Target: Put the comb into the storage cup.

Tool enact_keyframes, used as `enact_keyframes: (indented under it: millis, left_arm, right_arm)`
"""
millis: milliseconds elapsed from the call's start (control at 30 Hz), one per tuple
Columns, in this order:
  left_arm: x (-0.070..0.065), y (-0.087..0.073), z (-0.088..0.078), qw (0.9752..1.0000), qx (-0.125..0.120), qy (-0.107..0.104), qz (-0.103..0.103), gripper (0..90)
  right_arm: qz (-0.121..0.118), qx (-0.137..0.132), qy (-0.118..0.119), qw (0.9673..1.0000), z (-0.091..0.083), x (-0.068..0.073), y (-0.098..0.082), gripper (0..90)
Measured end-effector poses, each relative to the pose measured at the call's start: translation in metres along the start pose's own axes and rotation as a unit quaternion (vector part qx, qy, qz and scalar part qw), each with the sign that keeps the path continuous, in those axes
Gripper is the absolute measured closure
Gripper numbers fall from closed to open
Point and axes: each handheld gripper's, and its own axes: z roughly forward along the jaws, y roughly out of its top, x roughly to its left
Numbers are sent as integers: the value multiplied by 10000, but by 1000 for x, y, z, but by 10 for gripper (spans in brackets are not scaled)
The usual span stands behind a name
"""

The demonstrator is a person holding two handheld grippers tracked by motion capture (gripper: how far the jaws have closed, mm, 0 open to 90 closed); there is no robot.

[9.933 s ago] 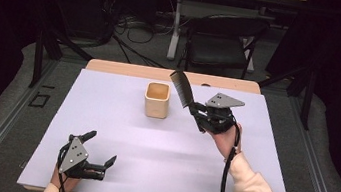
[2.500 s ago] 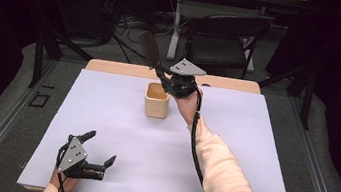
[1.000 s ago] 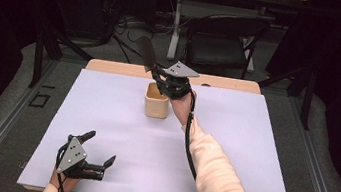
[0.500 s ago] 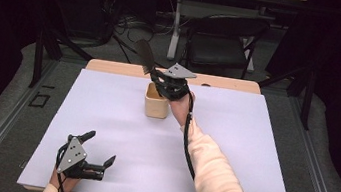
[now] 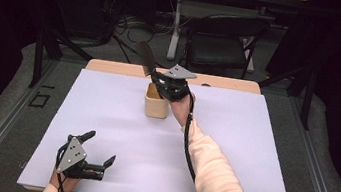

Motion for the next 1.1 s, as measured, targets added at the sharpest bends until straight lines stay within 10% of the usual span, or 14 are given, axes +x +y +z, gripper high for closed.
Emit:
enact_keyframes:
  millis: [1100]
  left_arm:
    - [0,0,0,10000,2,11,12,0]
  right_arm:
    - [-15,542,68,9985,7,1,-11,721]
